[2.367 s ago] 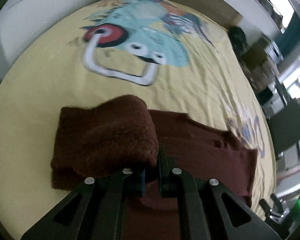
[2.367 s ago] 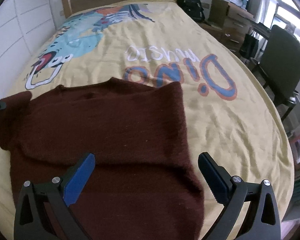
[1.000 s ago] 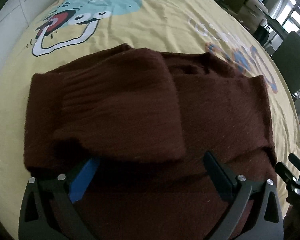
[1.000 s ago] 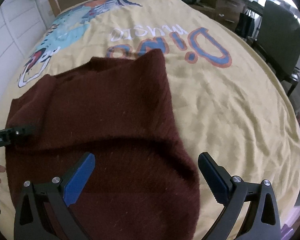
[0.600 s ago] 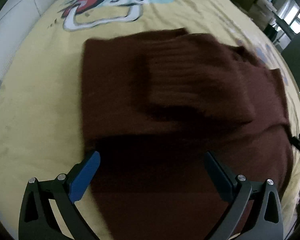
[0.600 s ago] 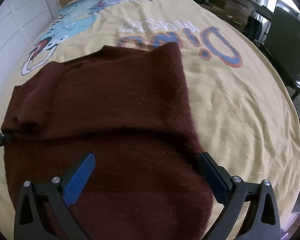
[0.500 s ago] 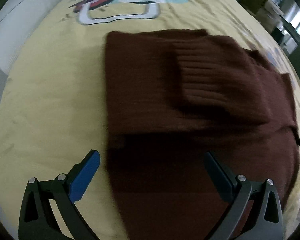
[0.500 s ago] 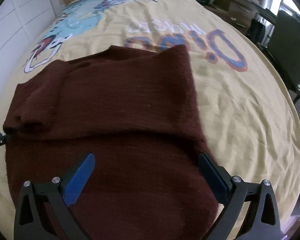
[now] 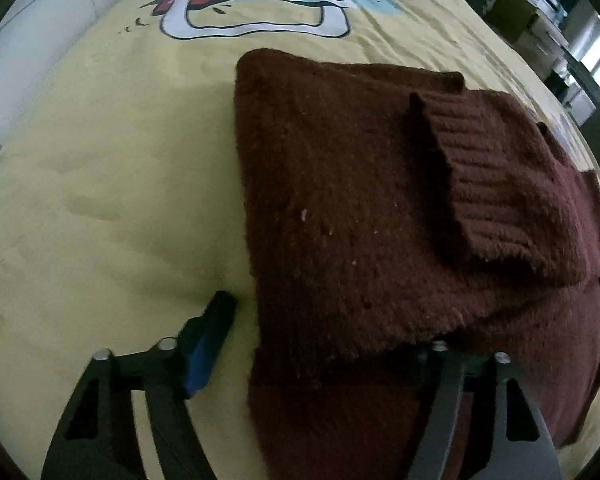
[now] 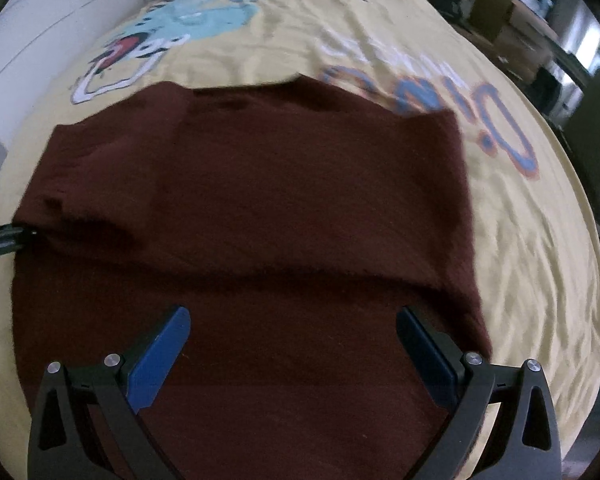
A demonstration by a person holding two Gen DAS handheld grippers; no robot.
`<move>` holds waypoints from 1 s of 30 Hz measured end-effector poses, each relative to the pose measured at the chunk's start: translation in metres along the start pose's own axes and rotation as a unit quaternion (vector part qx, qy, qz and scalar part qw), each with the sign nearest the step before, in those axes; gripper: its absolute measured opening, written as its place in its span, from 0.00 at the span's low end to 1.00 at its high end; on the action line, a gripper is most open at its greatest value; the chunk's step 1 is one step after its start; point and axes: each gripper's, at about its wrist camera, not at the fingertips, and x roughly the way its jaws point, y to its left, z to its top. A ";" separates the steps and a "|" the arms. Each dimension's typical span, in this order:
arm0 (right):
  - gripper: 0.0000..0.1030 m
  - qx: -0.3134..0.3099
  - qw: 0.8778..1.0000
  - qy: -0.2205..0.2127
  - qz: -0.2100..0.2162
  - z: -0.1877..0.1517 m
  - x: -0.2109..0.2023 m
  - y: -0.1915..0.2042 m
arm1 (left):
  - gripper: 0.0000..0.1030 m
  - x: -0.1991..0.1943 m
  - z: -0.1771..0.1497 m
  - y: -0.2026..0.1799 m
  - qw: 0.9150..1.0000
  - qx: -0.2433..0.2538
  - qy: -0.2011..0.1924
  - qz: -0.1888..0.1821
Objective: Fold small clothes
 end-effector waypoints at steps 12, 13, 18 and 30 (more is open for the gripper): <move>1.00 -0.119 0.992 -0.032 0.042 0.078 -0.002 0.112 | 0.10 -0.018 0.000 0.017 0.998 0.020 -0.007 -0.061; 1.00 -0.129 0.990 -0.029 0.044 0.083 0.000 0.120 | 0.10 -0.018 0.001 0.016 0.998 0.020 -0.006 -0.062; 0.99 -0.200 0.979 -0.003 0.042 0.092 0.022 0.166 | 0.10 -0.011 -0.003 0.014 0.998 0.036 0.009 -0.057; 0.41 -0.253 0.967 0.032 0.022 0.085 0.069 0.207 | 0.11 -0.005 -0.002 0.017 0.997 0.028 0.015 -0.065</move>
